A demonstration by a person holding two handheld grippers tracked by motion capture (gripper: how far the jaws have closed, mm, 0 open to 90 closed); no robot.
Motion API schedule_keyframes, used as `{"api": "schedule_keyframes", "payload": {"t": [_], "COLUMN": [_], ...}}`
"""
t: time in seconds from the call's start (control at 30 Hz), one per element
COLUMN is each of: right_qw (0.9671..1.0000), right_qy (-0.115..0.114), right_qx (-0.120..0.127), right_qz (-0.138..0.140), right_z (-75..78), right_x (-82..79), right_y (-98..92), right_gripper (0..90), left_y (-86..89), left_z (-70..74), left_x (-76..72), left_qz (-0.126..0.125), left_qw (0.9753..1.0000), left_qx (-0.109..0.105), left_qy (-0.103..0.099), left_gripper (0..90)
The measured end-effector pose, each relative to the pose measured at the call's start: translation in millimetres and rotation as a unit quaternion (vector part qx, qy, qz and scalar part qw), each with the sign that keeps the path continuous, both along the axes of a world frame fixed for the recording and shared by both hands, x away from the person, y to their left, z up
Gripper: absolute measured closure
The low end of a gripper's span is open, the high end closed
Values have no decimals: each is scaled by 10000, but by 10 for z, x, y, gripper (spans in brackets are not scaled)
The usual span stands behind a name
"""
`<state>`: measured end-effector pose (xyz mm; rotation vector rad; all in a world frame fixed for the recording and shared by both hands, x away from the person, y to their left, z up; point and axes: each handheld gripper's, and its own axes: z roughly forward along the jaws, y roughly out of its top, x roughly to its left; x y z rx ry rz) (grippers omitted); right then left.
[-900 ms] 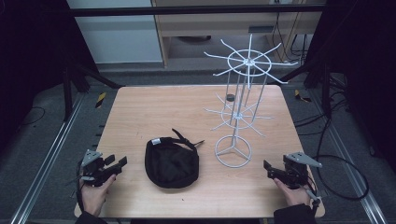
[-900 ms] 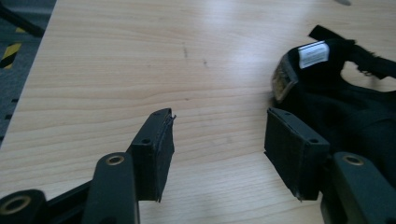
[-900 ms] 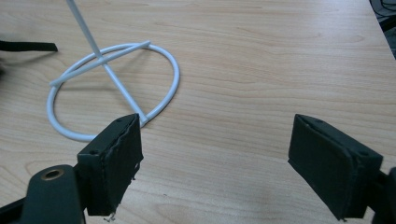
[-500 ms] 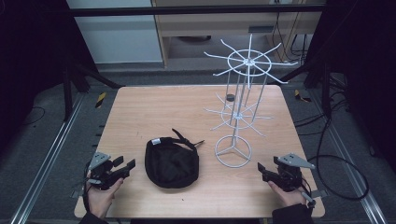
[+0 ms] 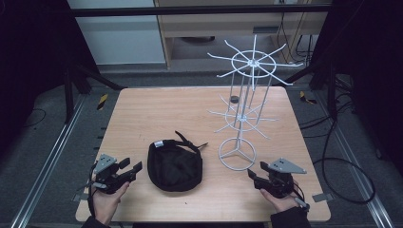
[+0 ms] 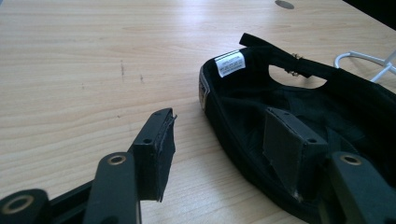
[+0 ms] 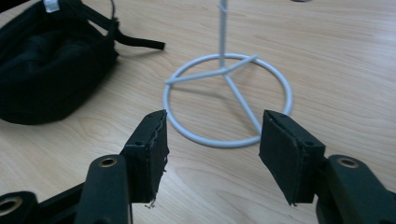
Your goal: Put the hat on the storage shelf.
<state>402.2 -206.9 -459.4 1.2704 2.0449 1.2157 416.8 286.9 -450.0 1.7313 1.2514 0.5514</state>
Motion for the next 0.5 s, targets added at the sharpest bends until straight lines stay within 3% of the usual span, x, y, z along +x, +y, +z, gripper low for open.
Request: {"api": "schedule_keyframes", "payload": {"t": [0.3, 0.5], "right_qw": [9993, 9977], "right_qy": [-87, -80], "right_qx": [86, 110], "right_qz": [361, 664], "right_z": [54, 53], "right_x": [-3, 17], "right_y": [296, 547], "right_gripper": [450, 454], "left_y": [-120, -223], "left_z": [-11, -68], "left_x": [37, 101], "left_qz": [-135, -175], "left_qw": [9999, 9994], "left_qx": [88, 276], "left_qy": [55, 138], "left_gripper": [431, 448]}}
